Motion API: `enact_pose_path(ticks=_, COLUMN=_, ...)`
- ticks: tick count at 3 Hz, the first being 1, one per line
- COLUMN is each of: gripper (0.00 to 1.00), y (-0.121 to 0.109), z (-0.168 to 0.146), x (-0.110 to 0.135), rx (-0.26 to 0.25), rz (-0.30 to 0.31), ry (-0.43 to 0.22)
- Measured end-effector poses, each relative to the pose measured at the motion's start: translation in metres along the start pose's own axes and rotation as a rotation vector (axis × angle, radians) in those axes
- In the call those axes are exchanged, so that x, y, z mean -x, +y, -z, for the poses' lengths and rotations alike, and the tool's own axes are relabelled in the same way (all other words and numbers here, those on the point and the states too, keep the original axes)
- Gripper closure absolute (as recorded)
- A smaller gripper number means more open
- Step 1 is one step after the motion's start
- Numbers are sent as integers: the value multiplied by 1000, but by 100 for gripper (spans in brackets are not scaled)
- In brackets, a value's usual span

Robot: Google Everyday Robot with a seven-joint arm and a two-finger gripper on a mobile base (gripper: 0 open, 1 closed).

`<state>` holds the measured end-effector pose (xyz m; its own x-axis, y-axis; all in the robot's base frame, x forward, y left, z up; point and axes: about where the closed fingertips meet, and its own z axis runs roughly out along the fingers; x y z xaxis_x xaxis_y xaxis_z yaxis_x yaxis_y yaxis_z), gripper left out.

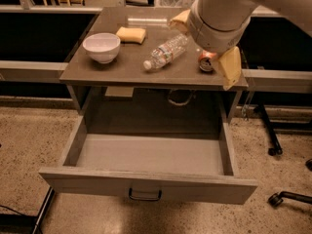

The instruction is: Place water bottle into top drawer

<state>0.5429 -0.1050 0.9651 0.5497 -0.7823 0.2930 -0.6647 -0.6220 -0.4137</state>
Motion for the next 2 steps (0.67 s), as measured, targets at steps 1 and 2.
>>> enact_pose_path(ticks=1, gripper=0, y=-14, z=-10, x=-6, rx=-25, rz=58, ry=37)
enact_pose_path(ticks=2, gripper=0, y=-47, z=-40, x=-34, rx=-94, rz=132, ry=38)
